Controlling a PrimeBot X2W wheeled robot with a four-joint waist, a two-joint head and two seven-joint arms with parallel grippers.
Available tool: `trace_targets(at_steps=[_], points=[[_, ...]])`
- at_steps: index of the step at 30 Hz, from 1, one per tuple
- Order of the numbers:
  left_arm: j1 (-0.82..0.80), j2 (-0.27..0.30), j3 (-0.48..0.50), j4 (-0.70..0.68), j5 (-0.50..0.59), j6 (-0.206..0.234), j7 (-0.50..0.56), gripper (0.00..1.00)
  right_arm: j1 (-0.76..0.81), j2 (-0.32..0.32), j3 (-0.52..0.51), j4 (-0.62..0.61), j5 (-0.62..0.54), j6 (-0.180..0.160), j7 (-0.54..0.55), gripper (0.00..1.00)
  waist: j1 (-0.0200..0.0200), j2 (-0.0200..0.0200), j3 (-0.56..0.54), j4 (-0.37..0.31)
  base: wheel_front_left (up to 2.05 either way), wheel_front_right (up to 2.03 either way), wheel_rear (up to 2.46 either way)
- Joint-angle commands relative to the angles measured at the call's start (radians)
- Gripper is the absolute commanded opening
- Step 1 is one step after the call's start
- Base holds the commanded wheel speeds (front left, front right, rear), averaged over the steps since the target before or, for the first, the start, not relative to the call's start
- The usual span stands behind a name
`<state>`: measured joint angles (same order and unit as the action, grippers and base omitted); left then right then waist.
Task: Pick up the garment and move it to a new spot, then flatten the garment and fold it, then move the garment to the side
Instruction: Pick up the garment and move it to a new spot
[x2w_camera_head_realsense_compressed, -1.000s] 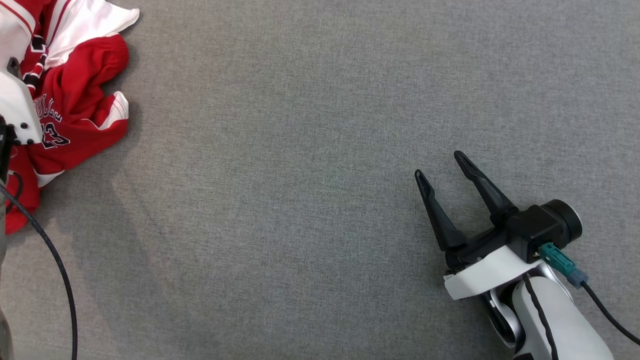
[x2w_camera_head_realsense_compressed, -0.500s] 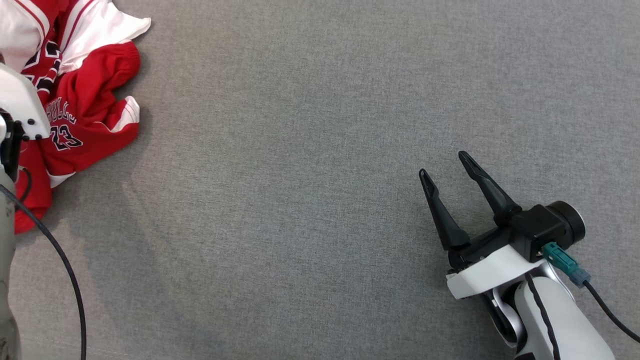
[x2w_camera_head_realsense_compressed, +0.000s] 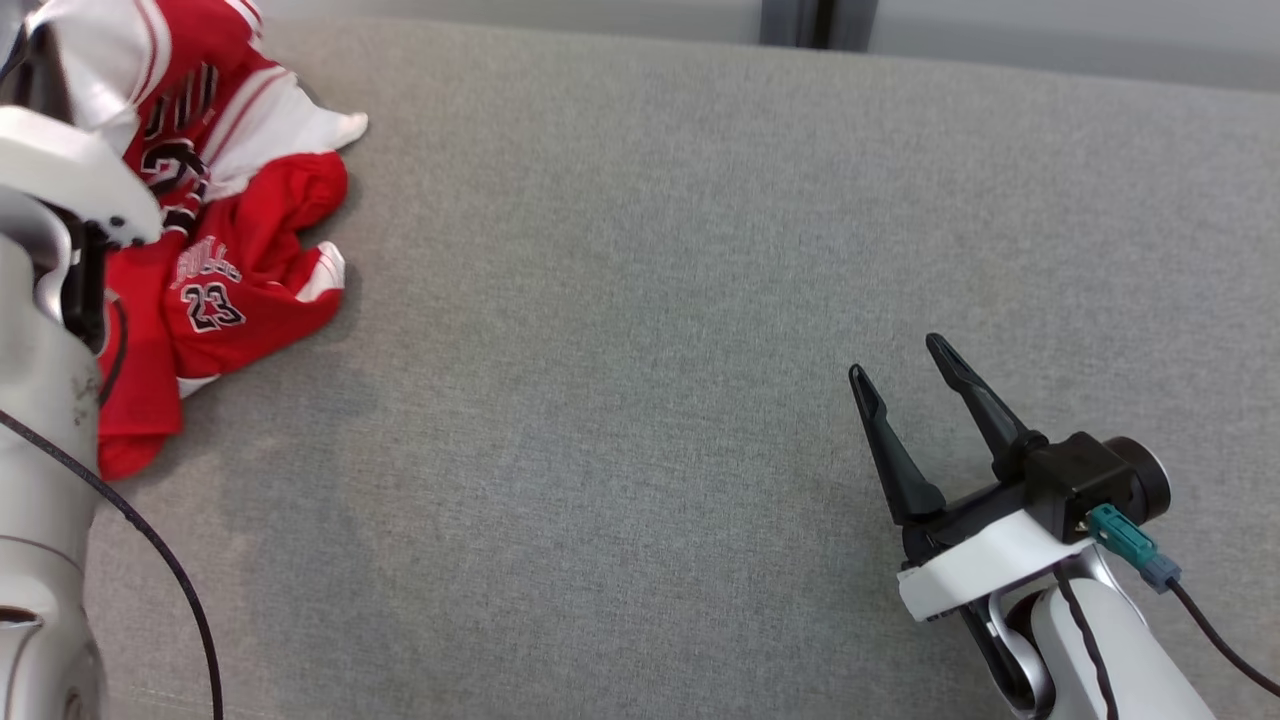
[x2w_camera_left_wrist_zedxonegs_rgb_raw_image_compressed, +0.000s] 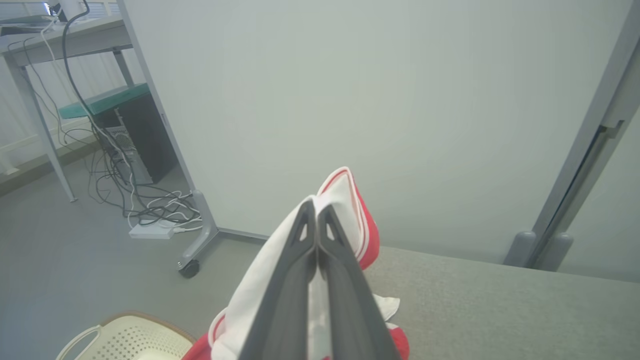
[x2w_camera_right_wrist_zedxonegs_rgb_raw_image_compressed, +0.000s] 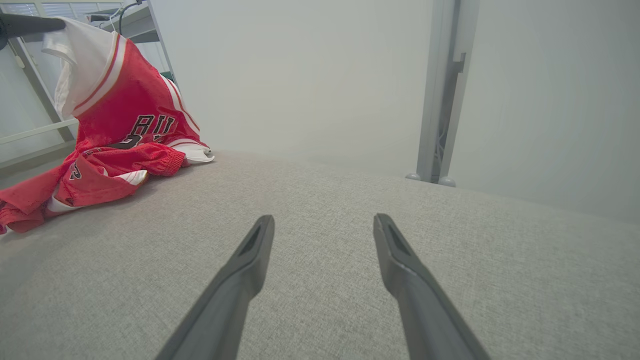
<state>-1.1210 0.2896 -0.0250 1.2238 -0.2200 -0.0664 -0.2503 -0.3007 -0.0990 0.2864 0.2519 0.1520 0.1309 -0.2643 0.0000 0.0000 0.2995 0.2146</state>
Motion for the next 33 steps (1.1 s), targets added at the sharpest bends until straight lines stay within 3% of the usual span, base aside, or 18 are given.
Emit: trace_targets(at_steps=[1,8,15,21,33], points=[[0.013,-0.014,-0.001,-0.044,-0.012,-0.024,-0.011,0.00,0.015,0.000,-0.008,0.005,0.007,0.000,-0.002,1.00,0.0000,0.0000,-0.044,0.005,0.00,0.00,0.00],[0.125,-0.058,0.025,-0.365,-0.013,-0.047,-0.014,0.00,0.053,0.018,-0.030,0.023,0.015,0.000,-0.002,1.00,0.0000,0.0000,-0.141,0.000,0.00,0.00,0.00],[0.201,-0.113,0.030,-0.553,-0.032,-0.061,-0.014,0.00,0.092,0.038,-0.048,0.031,0.025,0.000,-0.002,1.00,0.0000,0.0000,-0.228,-0.038,0.00,0.00,0.00],[0.230,-0.158,-0.019,-0.605,-0.056,-0.065,-0.014,0.00,0.111,0.045,-0.062,0.027,0.024,0.000,-0.002,1.00,0.0000,0.0000,-0.270,-0.092,0.00,0.00,0.00],[0.248,-0.221,-0.212,-0.592,-0.147,-0.065,-0.014,0.00,0.108,0.046,-0.124,0.012,0.055,0.000,-0.002,1.00,0.0000,0.0000,-0.265,-0.243,0.00,0.00,0.00]])
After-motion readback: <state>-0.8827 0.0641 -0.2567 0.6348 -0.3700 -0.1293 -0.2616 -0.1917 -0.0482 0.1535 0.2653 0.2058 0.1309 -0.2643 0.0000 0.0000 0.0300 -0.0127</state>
